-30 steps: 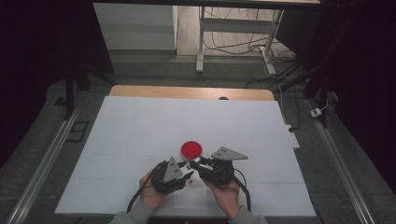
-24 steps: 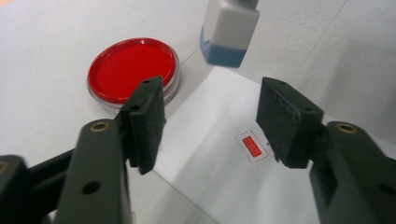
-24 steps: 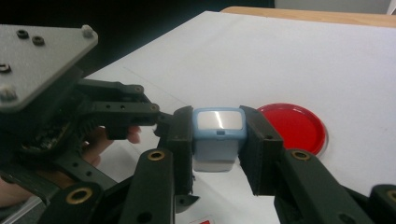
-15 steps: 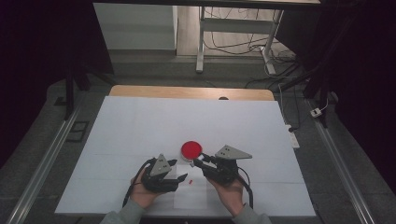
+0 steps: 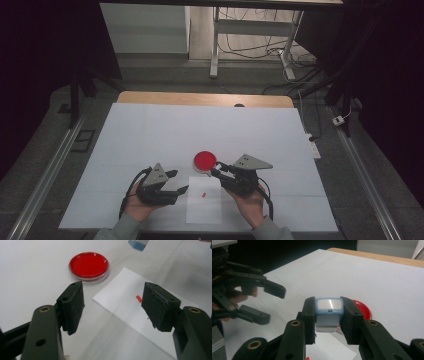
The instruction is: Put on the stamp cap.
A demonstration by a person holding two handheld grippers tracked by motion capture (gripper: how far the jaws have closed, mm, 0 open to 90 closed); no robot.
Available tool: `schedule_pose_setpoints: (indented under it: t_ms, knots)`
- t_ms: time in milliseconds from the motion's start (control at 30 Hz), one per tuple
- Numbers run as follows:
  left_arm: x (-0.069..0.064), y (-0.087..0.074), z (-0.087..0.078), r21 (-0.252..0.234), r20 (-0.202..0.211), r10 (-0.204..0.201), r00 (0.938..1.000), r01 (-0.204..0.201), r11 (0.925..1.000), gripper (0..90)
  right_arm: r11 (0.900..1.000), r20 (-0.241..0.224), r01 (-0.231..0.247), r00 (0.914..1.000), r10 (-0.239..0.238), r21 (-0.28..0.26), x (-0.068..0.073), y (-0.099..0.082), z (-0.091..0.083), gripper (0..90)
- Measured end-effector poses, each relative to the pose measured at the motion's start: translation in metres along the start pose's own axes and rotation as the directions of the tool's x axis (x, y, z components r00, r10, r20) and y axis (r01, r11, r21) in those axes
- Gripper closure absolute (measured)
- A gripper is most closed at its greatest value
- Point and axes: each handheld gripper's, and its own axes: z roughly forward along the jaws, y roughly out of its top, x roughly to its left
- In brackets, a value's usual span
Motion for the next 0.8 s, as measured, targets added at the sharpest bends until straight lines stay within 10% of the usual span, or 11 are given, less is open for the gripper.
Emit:
schedule_pose_setpoints:
  t_ms: [467, 800]
  knots:
    - [0.018, -0.040, -0.047, 0.001, -0.055, -0.070, 0.9961, 0.070, 0.9976, 34.5, 0.9976, 0.001, 0.067, 0.9977, -0.067, 0.018, -0.010, -0.003, 0.001, 66.6]
    - [0.021, -0.045, -0.047, 0.019, -0.057, -0.071, 0.9959, 0.072, 0.9972, 34.3, 0.9969, 0.017, 0.075, 0.9970, -0.076, 0.023, -0.018, -0.004, 0.001, 66.6]
